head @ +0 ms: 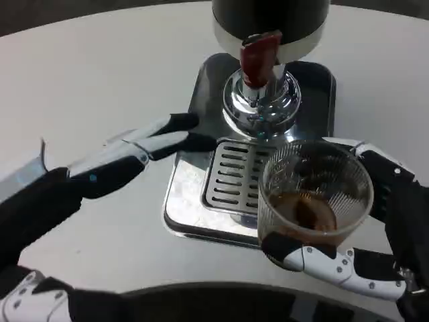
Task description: Grasp the cup under the faucet to collect the drink, then remove the cup.
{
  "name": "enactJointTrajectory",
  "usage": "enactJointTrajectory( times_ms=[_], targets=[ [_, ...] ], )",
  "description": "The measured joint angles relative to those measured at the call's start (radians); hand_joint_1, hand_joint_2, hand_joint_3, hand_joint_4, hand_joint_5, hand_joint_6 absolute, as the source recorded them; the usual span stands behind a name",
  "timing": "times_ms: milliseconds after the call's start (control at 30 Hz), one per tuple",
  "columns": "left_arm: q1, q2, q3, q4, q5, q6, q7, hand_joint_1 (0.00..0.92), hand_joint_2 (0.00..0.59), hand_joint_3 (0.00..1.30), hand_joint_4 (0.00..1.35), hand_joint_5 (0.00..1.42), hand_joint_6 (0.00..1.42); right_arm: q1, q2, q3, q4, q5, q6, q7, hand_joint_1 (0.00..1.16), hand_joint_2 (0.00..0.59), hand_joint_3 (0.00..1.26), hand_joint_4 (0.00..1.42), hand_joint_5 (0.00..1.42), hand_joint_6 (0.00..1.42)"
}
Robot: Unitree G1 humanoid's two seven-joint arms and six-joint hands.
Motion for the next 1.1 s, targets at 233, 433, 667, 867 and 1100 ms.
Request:
enactJointTrajectory(
  times_ms=[233, 433, 667, 867, 1100],
  targets=[
    [0.057, 0.001, 0.03, 0.0, 0.015, -0.084, -0.009, 0.0, 0.08, 0.11, 0.0, 0.08, 0.03, 0.08, -0.014, -0.012, -0.071, 0.032, 0.02, 0.029, 1.0, 0.147, 0.72, 0.77, 0.9, 0.81],
    [0.083, 0.007, 0.057, -0.001, 0.027, -0.153, -0.015, 0.0, 0.08, 0.09, 0.0, 0.07, 0.01, 0.11, -0.038, -0.011, -0.124, 0.051, 0.039, 0.059, 1.0, 0.145, 0.72, 0.77, 0.9, 0.81],
    [0.115, 0.018, 0.063, 0.015, 0.028, -0.301, -0.061, 0.0, 0.079, 0.06, 0.0, 0.03, 0.0, 0.116, -0.05, -0.015, -0.184, 0.077, 0.085, 0.085, 1.0, 0.148, 0.72, 0.77, 0.9, 0.8],
    [0.151, 0.034, 0.067, 0.086, 0.002, -0.479, -0.111, 0.0, 0.079, 0.06, 0.0, 0.0, 0.0, 0.116, -0.064, -0.028, -0.207, 0.105, 0.099, 0.108, 1.0, 0.148, 0.72, 0.77, 0.9, 0.8],
    [0.179, 0.1, 0.069, 0.147, -0.05, -0.603, -0.137, 0.0, 0.078, 0.05, 0.0, 0.0, 0.0, 0.118, -0.085, -0.055, -0.207, 0.14, 0.096, 0.135, 1.0, 0.146, 0.72, 0.77, 0.9, 0.8]
  ],
)
